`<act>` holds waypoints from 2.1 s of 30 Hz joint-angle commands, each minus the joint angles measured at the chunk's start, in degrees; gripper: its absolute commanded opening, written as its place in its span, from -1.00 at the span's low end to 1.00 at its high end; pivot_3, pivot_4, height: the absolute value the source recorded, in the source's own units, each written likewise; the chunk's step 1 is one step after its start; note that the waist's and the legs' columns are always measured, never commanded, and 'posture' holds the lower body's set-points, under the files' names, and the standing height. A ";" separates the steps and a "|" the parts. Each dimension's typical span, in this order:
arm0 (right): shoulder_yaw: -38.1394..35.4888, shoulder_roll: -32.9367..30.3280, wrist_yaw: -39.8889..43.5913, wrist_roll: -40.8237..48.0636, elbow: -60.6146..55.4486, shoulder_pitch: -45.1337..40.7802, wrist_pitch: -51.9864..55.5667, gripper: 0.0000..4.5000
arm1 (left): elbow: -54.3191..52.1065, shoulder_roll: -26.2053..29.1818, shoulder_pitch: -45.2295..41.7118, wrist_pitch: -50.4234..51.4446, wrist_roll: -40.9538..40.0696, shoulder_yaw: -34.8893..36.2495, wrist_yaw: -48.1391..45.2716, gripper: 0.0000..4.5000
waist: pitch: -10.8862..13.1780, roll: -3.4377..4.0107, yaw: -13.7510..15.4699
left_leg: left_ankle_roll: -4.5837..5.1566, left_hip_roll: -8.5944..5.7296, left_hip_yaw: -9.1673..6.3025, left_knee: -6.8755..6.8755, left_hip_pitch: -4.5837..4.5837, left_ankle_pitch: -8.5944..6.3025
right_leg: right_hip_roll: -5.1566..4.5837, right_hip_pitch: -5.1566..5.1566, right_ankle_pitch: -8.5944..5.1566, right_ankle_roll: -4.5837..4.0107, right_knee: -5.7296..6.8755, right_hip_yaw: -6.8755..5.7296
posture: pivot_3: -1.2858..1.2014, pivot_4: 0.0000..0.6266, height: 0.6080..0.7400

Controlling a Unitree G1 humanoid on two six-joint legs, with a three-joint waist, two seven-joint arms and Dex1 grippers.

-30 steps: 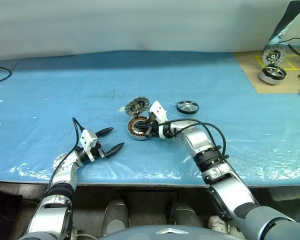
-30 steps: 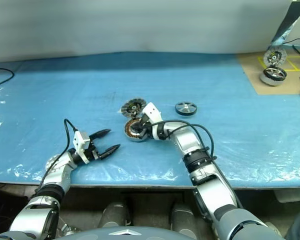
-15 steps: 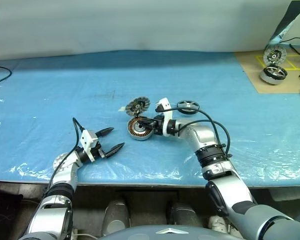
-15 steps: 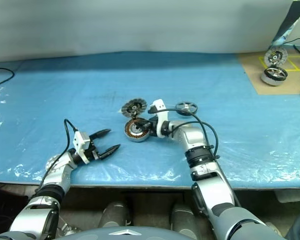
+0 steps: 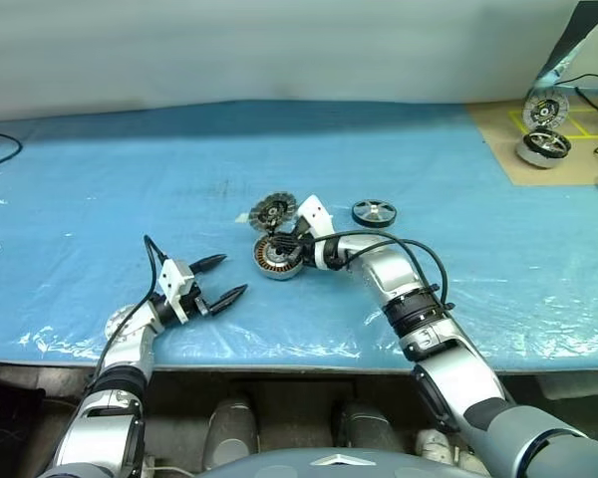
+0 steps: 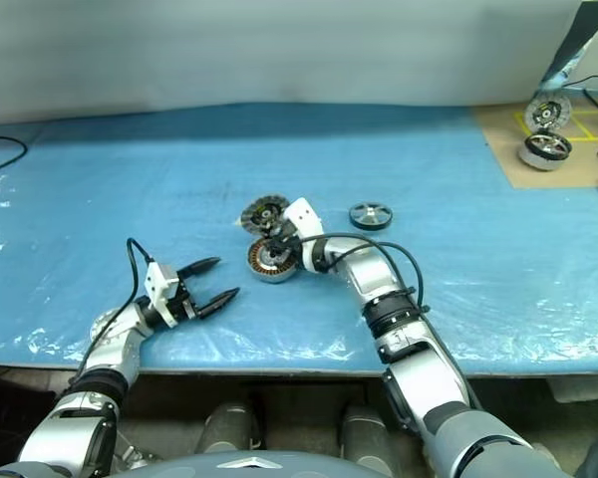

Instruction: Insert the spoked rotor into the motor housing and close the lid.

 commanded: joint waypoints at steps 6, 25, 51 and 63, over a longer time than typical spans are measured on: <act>4.12 -1.24 -2.09 -6.75 3.75 1.17 -5.34 -0.98 | 2.88 -0.02 1.89 2.11 2.06 -0.78 1.29 1.00 | -0.03 -0.01 -0.07 | 0.04 0.00 0.00 0.00 0.09 -0.02 | 0.00 0.06 0.00 0.01 0.00 0.03 | 0.03 -0.52 1.00; 0.89 -0.01 -0.50 -3.79 2.99 1.27 -5.71 -0.98 | 2.63 -0.24 1.93 2.13 1.96 -0.67 1.27 1.00 | 0.04 -0.01 -0.03 | 0.02 0.00 0.01 0.00 -0.11 -0.01 | 0.00 -0.08 0.08 -0.13 0.01 -0.02 | 0.03 -0.52 1.00; 0.75 -1.12 0.06 -3.15 2.71 -0.89 -5.09 -0.98 | 2.39 -0.44 1.89 2.22 2.09 -0.79 1.28 1.00 | 0.09 -0.08 0.05 | -0.01 -0.02 0.02 0.02 -0.24 0.01 | -0.02 -0.16 0.23 -0.36 0.01 -0.06 | 0.03 -0.52 1.00; -8.10 2.93 5.60 11.56 -9.19 0.14 2.70 -0.98 | 2.01 -0.54 2.18 2.30 2.18 -0.89 1.36 1.00 | 0.11 -0.10 0.09 | 0.01 0.00 0.02 0.06 -0.29 0.00 | -0.03 -0.17 0.24 -0.37 0.04 -0.09 | 0.03 -0.52 1.00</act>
